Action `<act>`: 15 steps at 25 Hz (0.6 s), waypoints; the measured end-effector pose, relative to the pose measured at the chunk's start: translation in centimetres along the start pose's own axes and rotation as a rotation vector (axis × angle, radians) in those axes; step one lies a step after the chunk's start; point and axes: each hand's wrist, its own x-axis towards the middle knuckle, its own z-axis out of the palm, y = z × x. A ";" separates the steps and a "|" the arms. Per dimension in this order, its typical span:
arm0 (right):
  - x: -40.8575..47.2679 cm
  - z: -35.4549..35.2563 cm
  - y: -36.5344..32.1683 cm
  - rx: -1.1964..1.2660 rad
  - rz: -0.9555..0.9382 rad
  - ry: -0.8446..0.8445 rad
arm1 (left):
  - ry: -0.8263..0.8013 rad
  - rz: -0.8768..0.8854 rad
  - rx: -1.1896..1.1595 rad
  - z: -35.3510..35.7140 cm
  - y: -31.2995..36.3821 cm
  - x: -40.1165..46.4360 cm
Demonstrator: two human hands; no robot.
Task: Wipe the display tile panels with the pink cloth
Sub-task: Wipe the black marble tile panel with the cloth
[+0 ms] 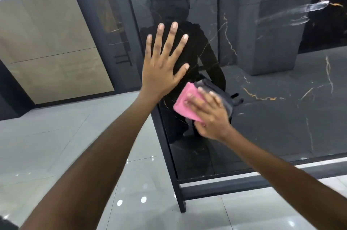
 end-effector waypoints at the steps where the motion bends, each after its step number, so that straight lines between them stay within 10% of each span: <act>1: -0.7 1.4 -1.9 -0.031 -0.065 -0.039 | -0.005 -0.043 -0.025 0.4 0.9 -1.4; 6: -13.0 6.1 -6.6 -0.217 -0.772 -0.661 | -0.093 -0.171 -0.051 2.5 5.6 -10.6; 13: -8.6 3.8 -1.3 -0.097 0.123 -0.066 | -0.037 -0.235 -0.087 4.1 7.0 -12.9; 15: -11.5 7.1 -5.8 -0.222 -0.122 -0.285 | -0.023 -0.222 -0.075 4.1 7.2 -13.0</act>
